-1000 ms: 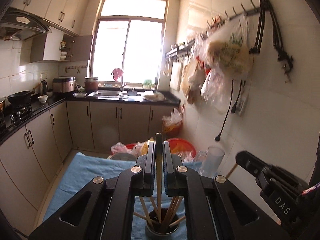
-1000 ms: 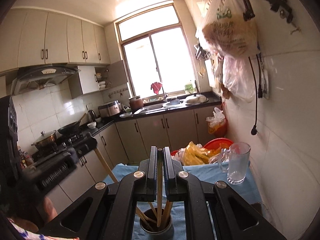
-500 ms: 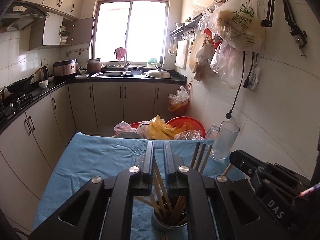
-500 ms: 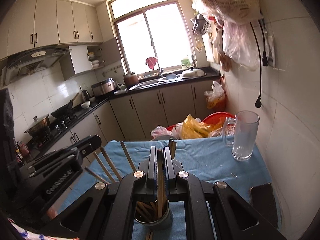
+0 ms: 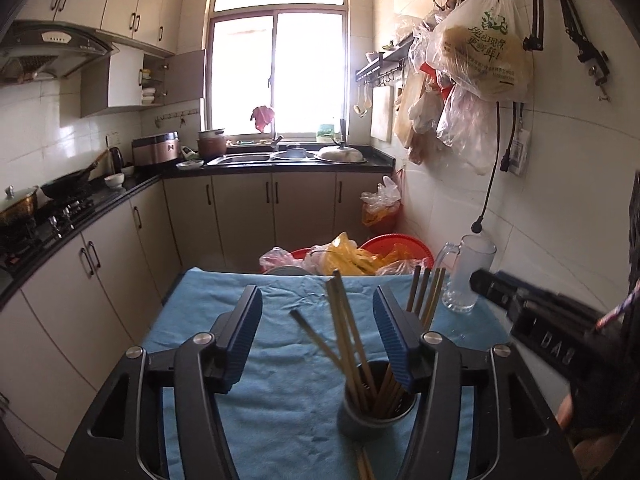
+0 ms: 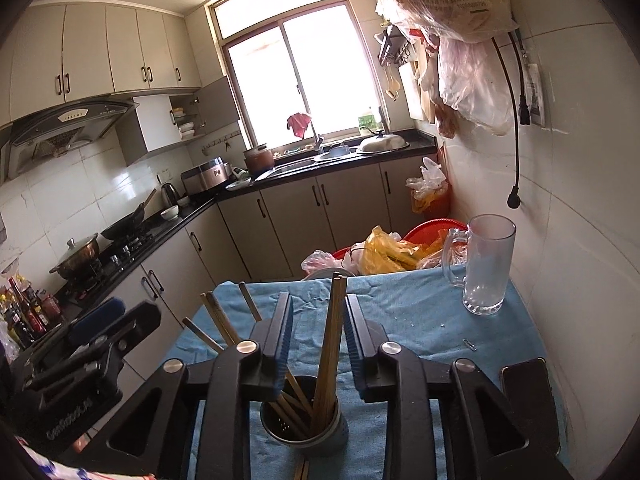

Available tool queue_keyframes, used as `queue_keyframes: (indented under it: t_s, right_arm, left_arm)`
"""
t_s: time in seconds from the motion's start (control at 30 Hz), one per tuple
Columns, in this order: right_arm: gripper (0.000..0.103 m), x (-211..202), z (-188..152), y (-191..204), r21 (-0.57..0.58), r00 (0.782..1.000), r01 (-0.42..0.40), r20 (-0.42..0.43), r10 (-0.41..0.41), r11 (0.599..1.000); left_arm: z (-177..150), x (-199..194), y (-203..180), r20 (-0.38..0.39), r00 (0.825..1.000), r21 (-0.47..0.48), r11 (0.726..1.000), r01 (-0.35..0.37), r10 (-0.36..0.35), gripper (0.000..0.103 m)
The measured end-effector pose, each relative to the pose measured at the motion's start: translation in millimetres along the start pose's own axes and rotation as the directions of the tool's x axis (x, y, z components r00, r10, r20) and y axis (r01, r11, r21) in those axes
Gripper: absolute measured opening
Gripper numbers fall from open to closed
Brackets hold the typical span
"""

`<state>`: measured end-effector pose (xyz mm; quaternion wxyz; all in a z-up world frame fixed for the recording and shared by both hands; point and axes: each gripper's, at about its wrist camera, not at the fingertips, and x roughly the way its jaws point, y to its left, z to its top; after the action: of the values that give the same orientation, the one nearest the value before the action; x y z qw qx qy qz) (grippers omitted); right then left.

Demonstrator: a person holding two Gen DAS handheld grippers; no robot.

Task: Organize utensils
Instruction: 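Open both grippers to release the chopsticks into the holder, then lower the left gripper onto a loose chopstick while the right gripper lowers onto another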

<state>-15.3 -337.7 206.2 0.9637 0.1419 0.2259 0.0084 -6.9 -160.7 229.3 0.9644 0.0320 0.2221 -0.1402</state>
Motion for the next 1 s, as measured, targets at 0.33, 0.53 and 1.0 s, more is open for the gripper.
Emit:
queue_keyframes:
  t_s: [0.33, 0.53, 1.0]
  right_arm:
    - [0.037, -34.0, -7.5, 4.0, -0.003, 1.0, 0.002, 0.021, -0.002, 1.0]
    - [0.046, -63.0, -32.6, 3.0, -0.001, 1.0, 0.015, 0.008, -0.015, 1.0]
    - [0.026, -18.4, -215.0, 13.9, -0.102, 0.879, -0.077, -0.476, 0.019, 0.992]
  left_arm:
    - [-15.8, -36.0, 7.6, 0.002, 0.999, 0.019, 0.999, -0.032, 0.032, 0.066]
    - [-34.9, -55.8, 16.7, -0.026, 1.0, -0.004, 1.0, -0.006, 0.006, 0.067]
    - [-141.2, -41.1, 58.1, -0.275, 0.96, -0.096, 0.992, -0.08, 0.051, 0.072]
